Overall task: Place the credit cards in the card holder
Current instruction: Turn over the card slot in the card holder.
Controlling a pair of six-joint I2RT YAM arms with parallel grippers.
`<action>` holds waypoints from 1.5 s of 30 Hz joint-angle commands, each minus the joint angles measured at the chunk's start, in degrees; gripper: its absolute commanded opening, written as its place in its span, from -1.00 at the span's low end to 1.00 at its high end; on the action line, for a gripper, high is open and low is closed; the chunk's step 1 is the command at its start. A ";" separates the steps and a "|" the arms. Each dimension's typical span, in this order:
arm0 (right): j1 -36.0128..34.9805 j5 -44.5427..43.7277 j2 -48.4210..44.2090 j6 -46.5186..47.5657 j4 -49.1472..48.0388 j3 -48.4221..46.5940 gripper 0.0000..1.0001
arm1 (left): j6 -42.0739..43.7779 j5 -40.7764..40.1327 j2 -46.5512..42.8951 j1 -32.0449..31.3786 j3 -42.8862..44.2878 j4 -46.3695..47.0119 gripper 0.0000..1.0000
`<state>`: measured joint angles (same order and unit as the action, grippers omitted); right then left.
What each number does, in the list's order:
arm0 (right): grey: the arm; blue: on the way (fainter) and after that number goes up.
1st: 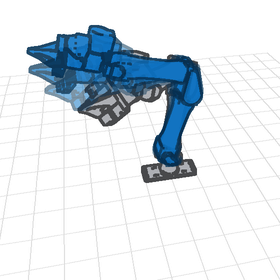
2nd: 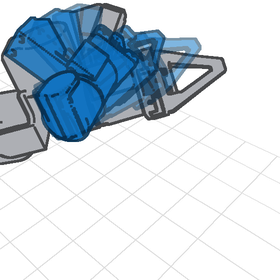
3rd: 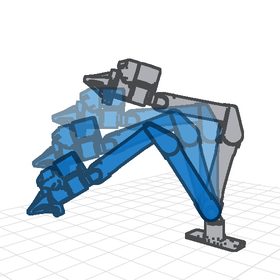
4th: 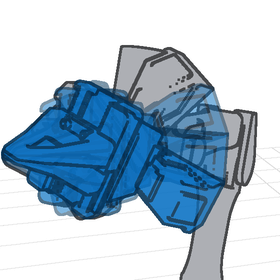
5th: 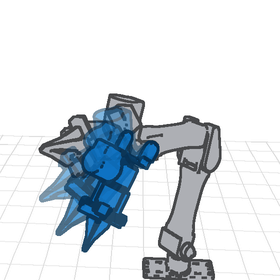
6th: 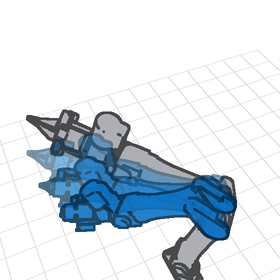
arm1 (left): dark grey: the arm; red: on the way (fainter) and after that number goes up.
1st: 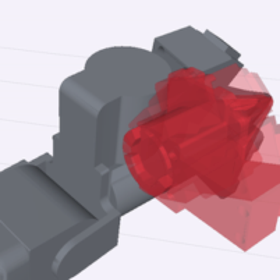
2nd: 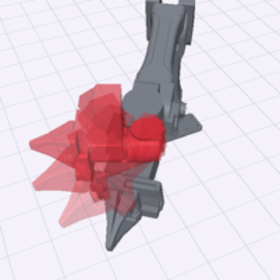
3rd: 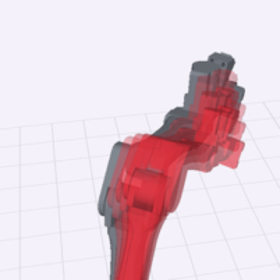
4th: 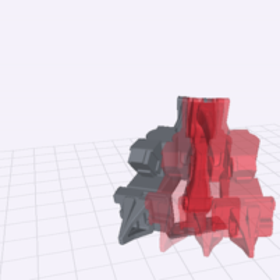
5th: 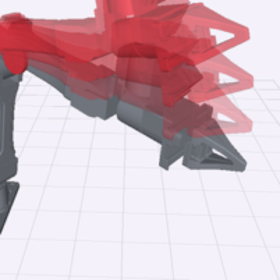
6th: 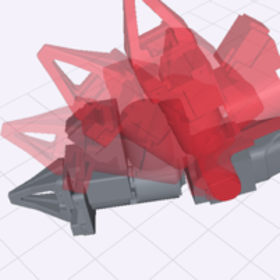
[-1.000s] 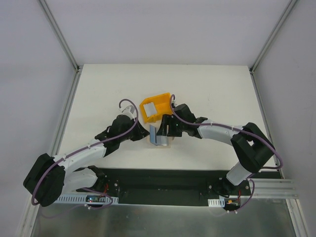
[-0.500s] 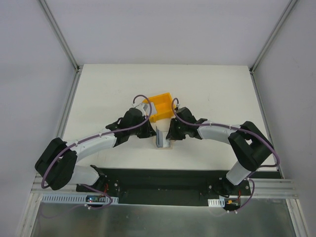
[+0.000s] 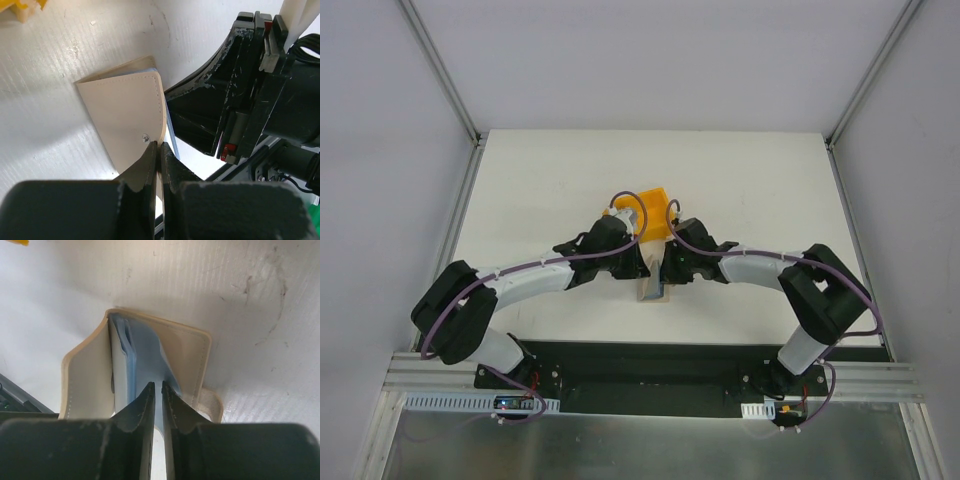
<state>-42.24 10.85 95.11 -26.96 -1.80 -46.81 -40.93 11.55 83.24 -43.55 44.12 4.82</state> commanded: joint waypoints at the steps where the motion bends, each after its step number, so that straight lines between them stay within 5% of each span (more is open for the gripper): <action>1: -0.74 0.84 2.01 0.51 2.15 1.63 -0.73 | -0.47 -1.96 -0.10 -0.39 0.00 -0.15 -1.00; 17: -0.39 -7.08 -13.37 3.67 7.25 1.28 -0.56 | -7.59 -11.20 0.35 -0.22 -7.91 -2.09 -1.00; 28: -0.65 3.73 -8.63 -1.43 -4.96 1.46 -0.39 | -7.94 -15.50 -16.17 1.53 -11.94 -2.80 -1.00; 40: -7.50 5.50 -4.94 3.40 -5.93 -6.62 -0.20 | -13.65 -18.58 -23.48 4.79 -22.06 -3.33 -1.00; 45: -8.04 1.64 -0.64 2.88 2.93 -11.03 -0.17 | -13.04 -18.32 -23.74 4.79 -21.88 -3.33 -1.00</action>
<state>-50.41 15.29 91.90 -25.02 -3.51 -54.19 -53.63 -5.61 60.38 -38.92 22.28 2.20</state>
